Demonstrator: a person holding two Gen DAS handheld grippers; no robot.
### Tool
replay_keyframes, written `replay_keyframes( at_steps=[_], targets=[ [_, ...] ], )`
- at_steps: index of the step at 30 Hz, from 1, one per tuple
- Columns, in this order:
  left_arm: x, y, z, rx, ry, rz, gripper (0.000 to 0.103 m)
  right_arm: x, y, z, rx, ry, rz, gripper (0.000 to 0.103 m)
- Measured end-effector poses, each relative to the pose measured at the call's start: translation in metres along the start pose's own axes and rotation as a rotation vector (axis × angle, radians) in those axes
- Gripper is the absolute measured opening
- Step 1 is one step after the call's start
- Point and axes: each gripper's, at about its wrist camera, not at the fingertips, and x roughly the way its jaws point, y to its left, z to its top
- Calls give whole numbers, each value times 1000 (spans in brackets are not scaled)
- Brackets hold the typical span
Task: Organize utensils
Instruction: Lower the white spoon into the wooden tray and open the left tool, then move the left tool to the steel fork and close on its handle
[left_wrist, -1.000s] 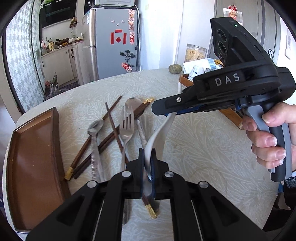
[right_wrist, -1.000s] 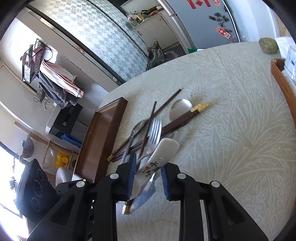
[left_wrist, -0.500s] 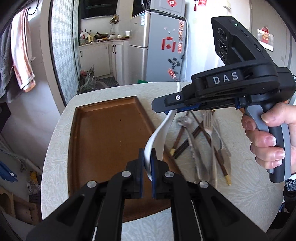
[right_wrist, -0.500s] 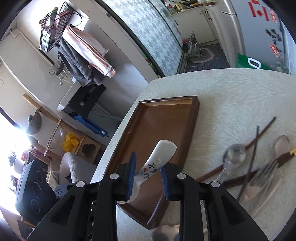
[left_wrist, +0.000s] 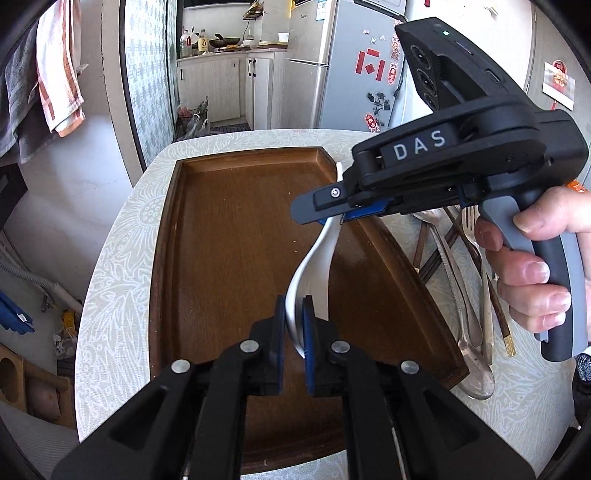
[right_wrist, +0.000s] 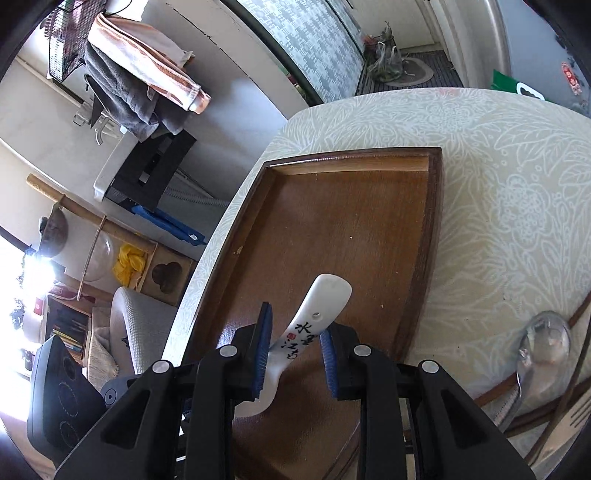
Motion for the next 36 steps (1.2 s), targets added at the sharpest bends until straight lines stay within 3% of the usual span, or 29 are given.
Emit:
replay_keyframes(
  at_steps=[4, 8, 14, 17, 21, 23, 28, 31, 36],
  targets=[
    [0, 0, -1, 5, 7, 10, 14, 8, 0, 2, -1, 24, -18, 33],
    [2, 3, -1, -13, 2, 11, 14, 5, 1, 2, 0, 9, 8, 69],
    [-2, 6, -3, -53, -3, 25, 15, -10, 3, -5, -10, -6, 11, 86],
    [-3, 5, -2, -68, -2, 39, 15, -23, -1, -11, -12, -10, 33, 86],
    [-5, 4, -2, -73, -11, 54, 66, -45, -6, -20, -12, -40, 37, 86],
    [-12, 4, -3, -75, -31, 55, 68, -62, -10, -25, -34, -63, 14, 86],
    [-45, 1, -2, -31, -106, 32, 90, -113, -39, -42, -58, -126, -45, 86],
    [-62, -18, -2, 44, -147, -25, 92, -143, -68, -52, -10, -179, -47, 87],
    [-59, -58, 0, 111, -127, -134, 92, -165, -98, -69, 41, -219, -47, 82]
  ],
)
